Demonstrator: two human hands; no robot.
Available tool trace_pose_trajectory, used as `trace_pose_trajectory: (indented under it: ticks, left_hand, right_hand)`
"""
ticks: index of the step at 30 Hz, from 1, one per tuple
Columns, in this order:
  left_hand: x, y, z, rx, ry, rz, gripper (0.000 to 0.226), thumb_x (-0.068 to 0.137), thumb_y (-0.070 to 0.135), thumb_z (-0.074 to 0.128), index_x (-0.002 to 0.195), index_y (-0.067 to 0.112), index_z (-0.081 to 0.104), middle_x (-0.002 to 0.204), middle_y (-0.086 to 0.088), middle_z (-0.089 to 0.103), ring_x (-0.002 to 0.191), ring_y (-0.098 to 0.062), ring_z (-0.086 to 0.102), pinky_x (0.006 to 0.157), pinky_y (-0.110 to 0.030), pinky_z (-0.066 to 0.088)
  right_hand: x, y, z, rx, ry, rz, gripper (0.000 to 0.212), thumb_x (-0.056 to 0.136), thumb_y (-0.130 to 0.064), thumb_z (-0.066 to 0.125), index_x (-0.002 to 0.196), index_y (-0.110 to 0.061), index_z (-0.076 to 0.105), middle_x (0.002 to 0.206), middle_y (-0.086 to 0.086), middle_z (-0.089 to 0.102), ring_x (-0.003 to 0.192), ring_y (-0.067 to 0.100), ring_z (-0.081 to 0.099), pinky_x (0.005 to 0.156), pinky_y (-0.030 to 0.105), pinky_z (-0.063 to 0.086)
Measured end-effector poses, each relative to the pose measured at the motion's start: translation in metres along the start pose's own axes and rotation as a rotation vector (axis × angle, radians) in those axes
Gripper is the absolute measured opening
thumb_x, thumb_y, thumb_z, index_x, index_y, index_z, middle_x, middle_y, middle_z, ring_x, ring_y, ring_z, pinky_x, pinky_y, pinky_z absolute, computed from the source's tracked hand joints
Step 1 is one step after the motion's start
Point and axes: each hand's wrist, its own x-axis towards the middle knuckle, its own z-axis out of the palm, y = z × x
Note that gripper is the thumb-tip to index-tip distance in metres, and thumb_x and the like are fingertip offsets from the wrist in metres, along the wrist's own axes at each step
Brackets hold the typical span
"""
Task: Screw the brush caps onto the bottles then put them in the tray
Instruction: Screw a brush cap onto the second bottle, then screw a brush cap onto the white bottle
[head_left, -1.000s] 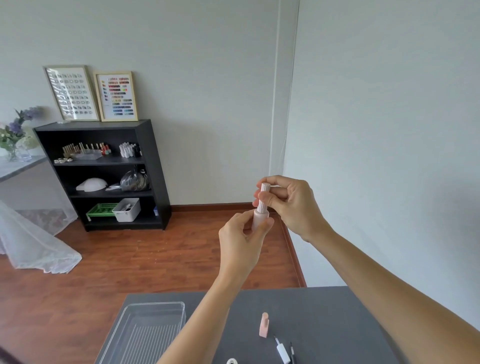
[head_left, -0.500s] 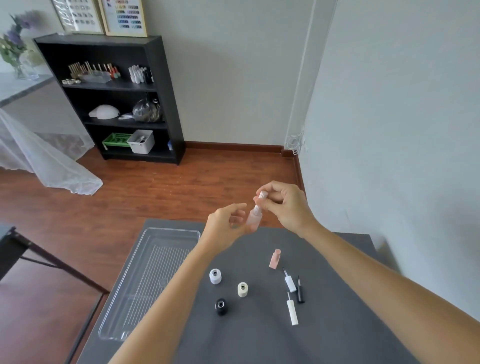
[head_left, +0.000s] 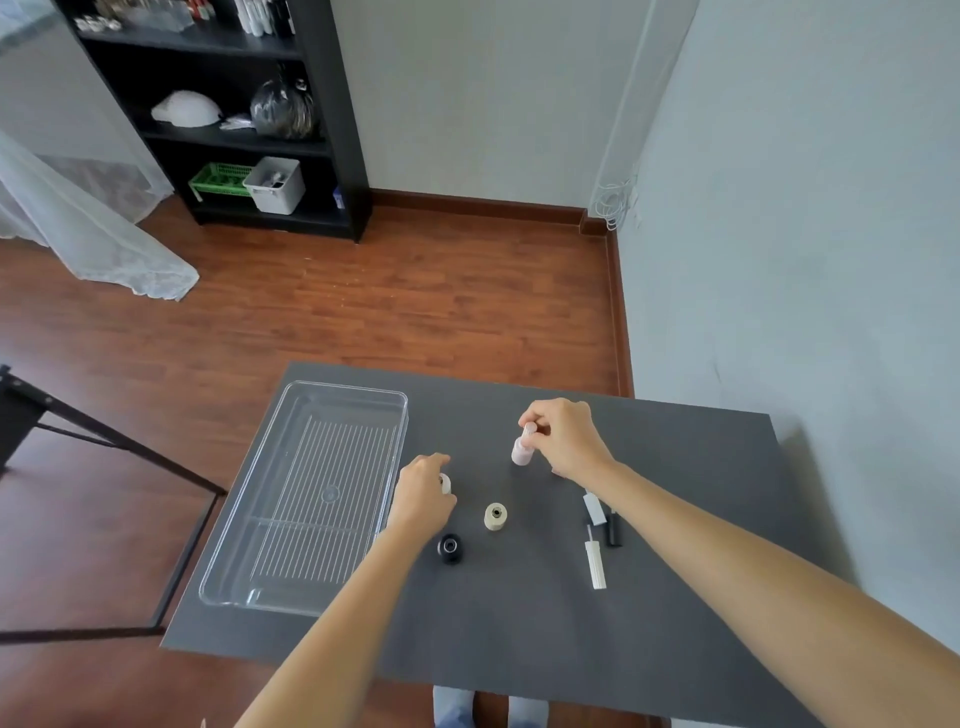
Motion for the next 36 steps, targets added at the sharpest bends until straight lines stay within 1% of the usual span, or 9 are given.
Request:
trace_pose_trajectory:
  ticks: [3, 12, 17, 19, 22, 24, 26, 29, 36]
  left_hand:
    - [0.003, -0.005, 0.008, -0.025, 0.036, -0.032, 0.053, 0.084, -0.004, 0.064, 0.135, 0.008, 0.057, 0.134, -0.013, 0.06, 0.124, -0.029, 0.055, 0.099, -0.033, 0.045]
    - [0.005, -0.013, 0.015, -0.07, 0.074, -0.074, 0.048, 0.081, -0.004, 0.072, 0.127, 0.009, 0.063, 0.124, -0.012, 0.066, 0.114, -0.028, 0.061, 0.092, -0.03, 0.048]
    - [0.004, -0.009, 0.01, -0.085, 0.085, -0.074, 0.045, 0.079, 0.006, 0.077, 0.122, 0.01, 0.067, 0.119, -0.011, 0.068, 0.108, -0.027, 0.063, 0.081, -0.021, 0.039]
    - [0.005, -0.002, 0.006, -0.091, 0.119, -0.055, 0.043, 0.081, 0.007, 0.076, 0.123, 0.009, 0.066, 0.118, -0.011, 0.068, 0.108, -0.028, 0.062, 0.08, -0.022, 0.038]
    - [0.004, 0.012, -0.002, -0.097, 0.186, 0.0, 0.04, 0.083, 0.006, 0.073, 0.123, 0.009, 0.066, 0.115, -0.013, 0.068, 0.104, -0.028, 0.061, 0.078, -0.022, 0.036]
    - [0.004, 0.021, -0.006, -0.103, 0.213, 0.041, 0.039, 0.085, 0.006, 0.071, 0.123, 0.009, 0.065, 0.114, -0.013, 0.068, 0.104, -0.029, 0.06, 0.079, -0.024, 0.038]
    - [0.002, 0.029, -0.007, -0.106, 0.218, 0.075, 0.038, 0.085, 0.006, 0.069, 0.123, 0.009, 0.065, 0.114, -0.012, 0.068, 0.105, -0.029, 0.06, 0.081, -0.027, 0.043]
    - [-0.004, 0.038, -0.005, -0.107, 0.219, 0.12, 0.038, 0.085, 0.005, 0.069, 0.122, 0.011, 0.065, 0.107, -0.013, 0.07, 0.101, -0.03, 0.063, 0.084, -0.032, 0.048]
    - [-0.017, 0.05, -0.002, -0.128, 0.22, 0.104, 0.033, 0.082, 0.006, 0.069, 0.114, 0.012, 0.064, 0.093, -0.005, 0.069, 0.085, -0.026, 0.064, 0.073, -0.029, 0.047]
  right_hand:
    - [0.003, 0.005, 0.01, -0.016, -0.009, 0.007, 0.02, 0.084, 0.008, 0.054, 0.096, 0.003, 0.07, 0.087, 0.02, 0.073, 0.081, 0.032, 0.06, 0.071, 0.03, 0.044]
    - [0.007, 0.01, 0.017, 0.001, -0.019, 0.02, 0.018, 0.082, 0.011, 0.051, 0.089, 0.003, 0.066, 0.072, 0.013, 0.066, 0.059, 0.014, 0.051, 0.062, 0.024, 0.038]
    - [0.004, 0.01, 0.003, -0.029, -0.12, -0.022, 0.03, 0.081, 0.004, 0.064, 0.11, -0.003, 0.066, 0.098, 0.015, 0.073, 0.084, 0.025, 0.068, 0.084, 0.03, 0.054]
    - [-0.001, 0.012, -0.011, 0.038, -0.022, -0.061, 0.031, 0.082, -0.004, 0.071, 0.113, -0.009, 0.067, 0.1, 0.004, 0.072, 0.089, 0.016, 0.069, 0.087, 0.023, 0.055]
    - [-0.014, 0.029, -0.033, 0.072, 0.33, -0.097, 0.014, 0.086, -0.01, 0.07, 0.099, -0.014, 0.069, 0.075, -0.01, 0.069, 0.071, 0.0, 0.065, 0.072, 0.007, 0.048]
    - [-0.026, 0.049, -0.043, 0.007, 0.46, 0.003, 0.007, 0.086, -0.016, 0.071, 0.093, -0.014, 0.068, 0.07, -0.011, 0.065, 0.068, 0.002, 0.063, 0.072, 0.015, 0.047]
    - [-0.035, 0.073, -0.043, -0.104, 0.352, 0.149, 0.013, 0.086, -0.026, 0.071, 0.092, -0.014, 0.068, 0.077, -0.007, 0.064, 0.078, 0.015, 0.064, 0.072, 0.027, 0.049]
    - [-0.042, 0.097, -0.028, -0.297, 0.136, 0.235, 0.023, 0.083, -0.04, 0.072, 0.088, -0.017, 0.07, 0.089, -0.002, 0.057, 0.094, 0.02, 0.057, 0.067, 0.03, 0.047]
    - [-0.031, 0.105, 0.004, -0.617, 0.044, 0.209, 0.032, 0.075, -0.047, 0.068, 0.086, -0.018, 0.074, 0.099, 0.001, 0.06, 0.101, 0.025, 0.053, 0.08, 0.031, 0.045]
